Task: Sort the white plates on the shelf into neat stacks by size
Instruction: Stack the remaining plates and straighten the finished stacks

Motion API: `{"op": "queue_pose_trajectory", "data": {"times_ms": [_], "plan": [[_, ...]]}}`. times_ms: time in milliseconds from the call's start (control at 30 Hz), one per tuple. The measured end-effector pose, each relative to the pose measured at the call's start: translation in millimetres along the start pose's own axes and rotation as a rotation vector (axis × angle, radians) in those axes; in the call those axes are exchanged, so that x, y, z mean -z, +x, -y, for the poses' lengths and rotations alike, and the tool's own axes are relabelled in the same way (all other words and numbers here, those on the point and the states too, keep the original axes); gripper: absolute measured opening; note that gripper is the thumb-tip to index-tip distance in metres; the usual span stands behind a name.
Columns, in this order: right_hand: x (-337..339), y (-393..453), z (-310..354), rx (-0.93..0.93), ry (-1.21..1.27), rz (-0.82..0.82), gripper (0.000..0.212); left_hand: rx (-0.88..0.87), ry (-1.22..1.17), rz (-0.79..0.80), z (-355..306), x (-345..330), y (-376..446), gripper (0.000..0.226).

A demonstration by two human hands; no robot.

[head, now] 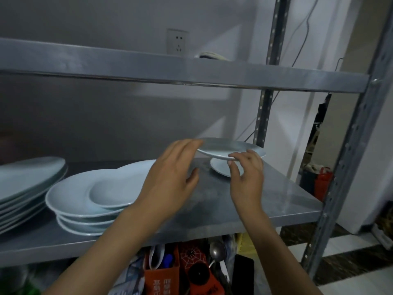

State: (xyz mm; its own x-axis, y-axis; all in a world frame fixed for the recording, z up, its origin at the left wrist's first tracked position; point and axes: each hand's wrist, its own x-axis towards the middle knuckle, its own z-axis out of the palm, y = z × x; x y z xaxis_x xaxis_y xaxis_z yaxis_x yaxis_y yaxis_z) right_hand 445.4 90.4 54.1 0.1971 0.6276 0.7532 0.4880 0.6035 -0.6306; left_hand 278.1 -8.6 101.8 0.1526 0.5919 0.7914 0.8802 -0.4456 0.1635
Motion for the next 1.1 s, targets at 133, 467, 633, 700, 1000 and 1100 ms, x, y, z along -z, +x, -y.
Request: {"op": "queue_pose_trajectory", "data": {"times_ms": [133, 467, 633, 700, 1000, 1100], "plan": [[-6, -6, 37, 0.119, 0.11, 0.045, 0.017, 0.056, -0.036, -0.041, 13, 17, 0, 0.054], [-48, -38, 133, 0.332, 0.282, 0.164, 0.015, 0.182, 0.028, -0.299, 60, 81, -37, 0.04], [-82, -63, 177, 0.38, 0.347, 0.253, 0.016, 0.279, 0.124, -0.424, 85, 129, -68, 0.018], [-96, -72, 194, 0.396, 0.386, 0.294, 0.015, 0.321, 0.18, -0.44, 95, 148, -81, 0.016], [-139, -103, 240, 0.373, 0.393, 0.49, 0.036, 0.45, 0.357, -0.503, 129, 212, -134, 0.016], [-142, -109, 247, 0.345, 0.379, 0.501, 0.034, 0.473, 0.412, -0.479, 140, 222, -150, 0.017]]}}
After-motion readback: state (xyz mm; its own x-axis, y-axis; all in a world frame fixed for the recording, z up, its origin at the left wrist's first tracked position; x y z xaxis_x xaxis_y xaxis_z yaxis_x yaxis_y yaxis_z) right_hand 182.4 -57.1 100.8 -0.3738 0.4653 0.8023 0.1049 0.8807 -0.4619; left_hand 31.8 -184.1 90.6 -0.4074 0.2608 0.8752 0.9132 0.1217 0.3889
